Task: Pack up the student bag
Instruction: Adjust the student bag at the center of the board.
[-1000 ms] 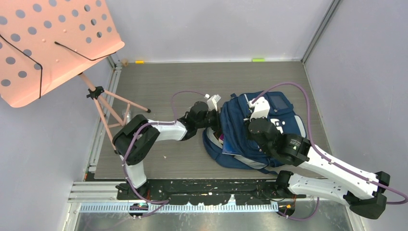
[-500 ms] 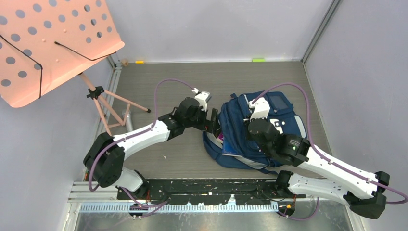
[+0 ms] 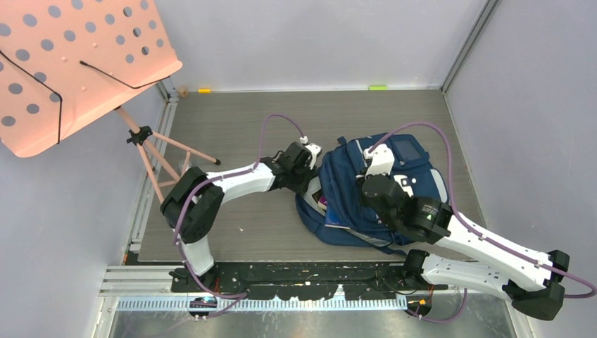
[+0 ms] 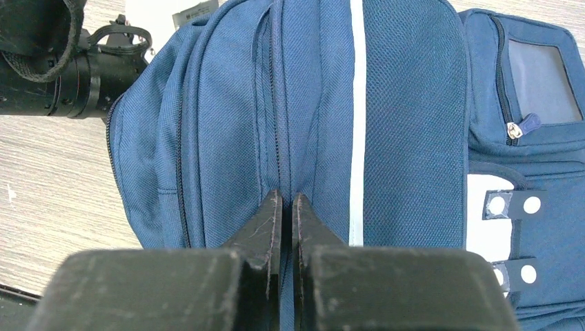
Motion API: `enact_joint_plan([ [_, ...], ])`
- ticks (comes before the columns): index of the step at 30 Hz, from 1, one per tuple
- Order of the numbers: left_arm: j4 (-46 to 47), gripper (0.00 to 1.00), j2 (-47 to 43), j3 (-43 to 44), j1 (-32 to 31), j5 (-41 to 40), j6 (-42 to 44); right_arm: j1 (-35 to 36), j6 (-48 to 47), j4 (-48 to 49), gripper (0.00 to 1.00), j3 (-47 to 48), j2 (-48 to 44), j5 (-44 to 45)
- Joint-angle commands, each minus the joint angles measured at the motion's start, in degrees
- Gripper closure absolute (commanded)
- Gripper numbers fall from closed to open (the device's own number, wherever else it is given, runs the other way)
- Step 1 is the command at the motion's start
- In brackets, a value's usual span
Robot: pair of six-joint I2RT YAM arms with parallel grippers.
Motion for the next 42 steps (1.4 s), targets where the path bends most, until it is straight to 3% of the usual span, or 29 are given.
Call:
enact_joint_plan([
  [1, -0.3, 0.87, -1.2, 1.4, 0.3, -7.4, 1.9, 0.3, -0.3, 6.0, 0.99, -0.6, -1.1, 0.9],
  [3, 0.7, 1.00, -3.4, -0.6, 0.6, -9.2, 1.0, 0.0, -2.0, 8.2, 1.00, -1.3, -0.7, -0.4],
  [4, 1.0, 1.00, -4.8, -1.8, 0.9, -10.0, 0.3, -0.8, -2.6, 8.9, 0.99, -1.5, -0.1, -1.2],
  [7, 2.2, 1.00, -10.7, -7.2, 3.1, -11.2, -3.0, -3.9, -5.7, 12.7, 0.99, -1.3, 2.0, -7.2],
  [13, 8.0, 1.00, -27.4, -23.2, 8.1, -4.6, -11.3, -13.1, -10.6, 19.6, 1.00, 0.6, 12.9, -20.3],
  [22, 6.0, 1.00, -42.7, -35.5, 8.0, 4.5, -20.6, -16.5, -20.3, 28.5, 1.00, 9.4, 30.7, -32.5],
  [27, 6.6, 1.00, -50.2, -41.0, 8.0, 7.8, -25.3, -16.8, -19.0, 27.1, 1.00, 13.6, 35.9, -34.5],
  [29, 3.7, 0.88, -51.7, -41.2, 8.1, 6.2, -25.2, -16.9, -18.1, 25.9, 0.99, 13.0, 34.3, -34.8],
  [34, -0.4, 0.59, -50.4, -37.9, 8.1, 1.4, -20.1, -16.9, -16.2, 22.4, 0.69, 8.6, 25.6, -35.9],
  [35, -0.2, 0.56, -49.2, -37.2, 8.1, 0.8, -18.7, -16.9, -15.9, 20.7, 0.66, 8.3, 24.5, -36.2],
  [39, 0.4, 0.46, -42.4, -33.1, 8.1, -1.4, -13.8, -16.9, -15.3, 14.3, 0.41, 8.2, 19.5, -37.5],
  [42, 0.5, 0.42, -37.0, -29.7, 8.2, -3.7, -10.7, -15.7, -15.3, 11.2, 0.37, 9.1, 17.4, -38.6],
])
